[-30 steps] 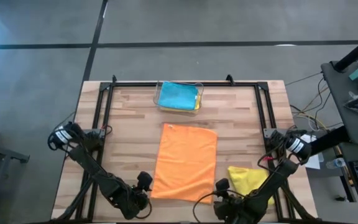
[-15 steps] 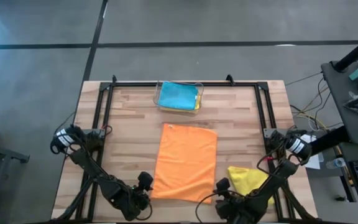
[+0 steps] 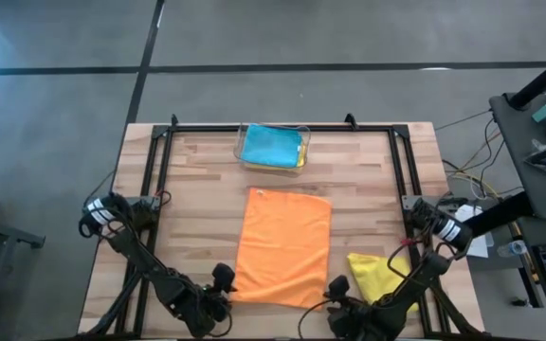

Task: Fold microfiber towels
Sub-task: Fold the orange microfiber cloth

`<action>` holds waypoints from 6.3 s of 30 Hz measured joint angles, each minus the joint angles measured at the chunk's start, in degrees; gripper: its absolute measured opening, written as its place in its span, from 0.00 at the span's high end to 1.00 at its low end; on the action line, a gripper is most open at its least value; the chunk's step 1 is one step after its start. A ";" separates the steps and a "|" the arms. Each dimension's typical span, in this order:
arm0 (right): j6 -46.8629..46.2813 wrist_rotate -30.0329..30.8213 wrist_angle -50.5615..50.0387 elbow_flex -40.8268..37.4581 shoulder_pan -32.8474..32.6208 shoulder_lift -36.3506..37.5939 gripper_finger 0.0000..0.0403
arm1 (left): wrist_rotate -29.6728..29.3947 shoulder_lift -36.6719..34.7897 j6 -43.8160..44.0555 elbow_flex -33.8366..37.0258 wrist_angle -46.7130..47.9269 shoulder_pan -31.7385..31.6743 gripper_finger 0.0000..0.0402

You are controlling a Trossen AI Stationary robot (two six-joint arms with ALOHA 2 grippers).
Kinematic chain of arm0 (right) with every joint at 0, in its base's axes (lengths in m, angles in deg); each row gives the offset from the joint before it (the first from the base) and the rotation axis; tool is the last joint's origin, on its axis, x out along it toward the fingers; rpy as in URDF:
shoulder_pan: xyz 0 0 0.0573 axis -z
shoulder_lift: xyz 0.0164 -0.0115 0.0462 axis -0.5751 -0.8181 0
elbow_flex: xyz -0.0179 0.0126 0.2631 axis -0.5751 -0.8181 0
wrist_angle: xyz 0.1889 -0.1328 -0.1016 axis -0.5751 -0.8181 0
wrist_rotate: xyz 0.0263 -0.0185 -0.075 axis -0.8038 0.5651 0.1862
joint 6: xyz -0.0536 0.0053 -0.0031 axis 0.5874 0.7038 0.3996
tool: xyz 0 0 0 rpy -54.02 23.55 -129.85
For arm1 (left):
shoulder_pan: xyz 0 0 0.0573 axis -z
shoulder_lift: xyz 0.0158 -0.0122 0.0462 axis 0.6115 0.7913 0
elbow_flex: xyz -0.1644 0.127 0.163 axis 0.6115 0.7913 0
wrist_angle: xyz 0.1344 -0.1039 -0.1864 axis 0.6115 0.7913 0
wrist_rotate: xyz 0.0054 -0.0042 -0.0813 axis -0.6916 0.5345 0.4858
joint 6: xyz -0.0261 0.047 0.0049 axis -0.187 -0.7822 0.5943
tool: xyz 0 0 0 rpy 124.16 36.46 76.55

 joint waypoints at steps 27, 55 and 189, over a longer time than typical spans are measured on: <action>3.89 5.12 -1.27 -0.07 -0.38 -0.23 0.42 | -5.70 -0.69 8.60 -1.42 0.62 -2.91 1.00; 1.04 3.86 2.41 -0.24 -1.27 -0.27 0.42 | 2.07 -8.96 19.23 0.15 -2.42 -11.50 1.00; -22.75 18.80 -14.28 -3.05 13.74 9.94 0.98 | 19.62 -28.72 11.69 14.29 1.90 -28.00 1.00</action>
